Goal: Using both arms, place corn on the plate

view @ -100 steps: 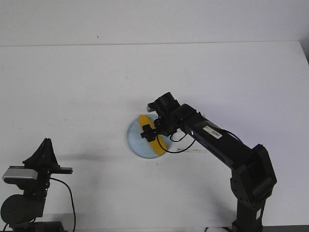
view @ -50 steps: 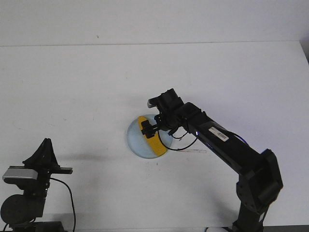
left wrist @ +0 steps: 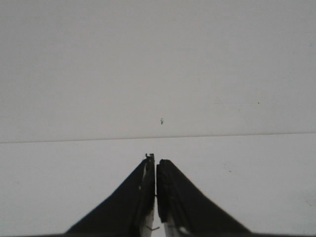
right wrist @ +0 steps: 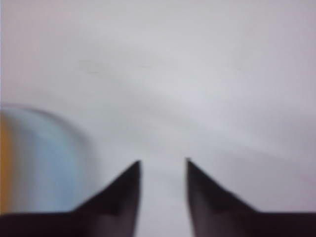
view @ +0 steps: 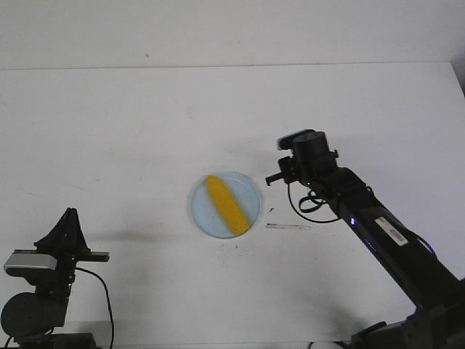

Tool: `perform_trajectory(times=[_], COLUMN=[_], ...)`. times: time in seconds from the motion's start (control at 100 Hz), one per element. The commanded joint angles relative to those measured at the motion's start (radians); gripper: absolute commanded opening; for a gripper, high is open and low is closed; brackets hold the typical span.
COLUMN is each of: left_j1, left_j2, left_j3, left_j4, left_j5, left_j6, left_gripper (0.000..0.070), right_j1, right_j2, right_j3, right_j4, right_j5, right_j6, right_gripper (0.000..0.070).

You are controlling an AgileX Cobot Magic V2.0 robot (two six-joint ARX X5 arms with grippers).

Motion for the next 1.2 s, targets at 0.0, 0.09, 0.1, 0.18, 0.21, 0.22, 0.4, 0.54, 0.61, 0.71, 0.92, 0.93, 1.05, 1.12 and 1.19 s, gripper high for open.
perform_trajectory(times=[0.0,0.09,0.1,0.18,0.21,0.22,0.4,0.54,0.61,0.71,0.92,0.93,1.05,1.12,1.19], left_j1=[0.002,0.002,0.002,0.002,0.002,0.002,0.002,0.002,0.002,0.002,0.002,0.002,0.002,0.002,0.002], left_j2=[-0.001,-0.001,-0.001,-0.001,-0.001,-0.001,-0.001,-0.001,-0.001,-0.001,-0.001,-0.001,-0.001,-0.001,-0.001], left_j3=[0.008,0.008,0.008,0.008,0.008,0.008,0.008,0.008,0.008,0.008,0.008,0.008,0.008,0.008,0.008], left_j4=[0.010,0.010,0.010,0.010,0.010,0.010,0.010,0.010,0.010,0.010,0.010,0.010,0.010,0.010,0.010], left_j5=[-0.002,-0.002,-0.002,-0.002,-0.002,-0.002,-0.002,-0.002,-0.002,-0.002,-0.002,-0.002,-0.002,-0.002,-0.002], left_j6=[0.009,0.009,0.009,0.009,0.009,0.009,0.009,0.009,0.009,0.009,0.009,0.009,0.009,0.009,0.009], left_gripper=[0.0002,0.0002,0.0002,0.0002,0.0002,0.0002,0.0002,0.0002,0.0002,0.0002,0.0002,0.0002,0.0002,0.0002,0.0002], right_j1=[-0.030,-0.094,-0.101,-0.163,-0.188,-0.196,-0.337,-0.402,-0.414,-0.411,-0.406,-0.406,-0.406,-0.406,-0.406], right_j2=[-0.058,-0.164,-0.175,-0.273,-0.309,-0.322,-0.546,-0.731,-0.821,-0.943,-1.131,-1.138,-1.214,-1.245,-1.272], right_j3=[-0.072,-0.209,-0.225,-0.342,-0.383,-0.395,-0.578,-0.676,-0.712,-0.737,-0.737,-0.737,-0.737,-0.737,-0.737], right_j4=[0.073,0.196,0.211,0.320,0.348,0.357,0.407,0.406,0.405,0.364,0.265,0.262,0.231,0.227,0.227], right_j5=[0.000,-0.025,-0.027,-0.026,-0.027,-0.027,-0.028,-0.035,-0.036,-0.036,-0.035,-0.035,-0.035,-0.035,-0.035], right_j6=[-0.018,-0.023,-0.026,-0.031,-0.030,-0.030,-0.029,-0.028,-0.024,-0.018,0.054,0.054,0.054,0.054,0.053], right_gripper=[0.0015,0.0015,0.0015,0.0015,0.0015,0.0015,0.0015,0.0015,0.0015,0.0015,0.0015,0.0015,0.0015,0.0015,0.0015])
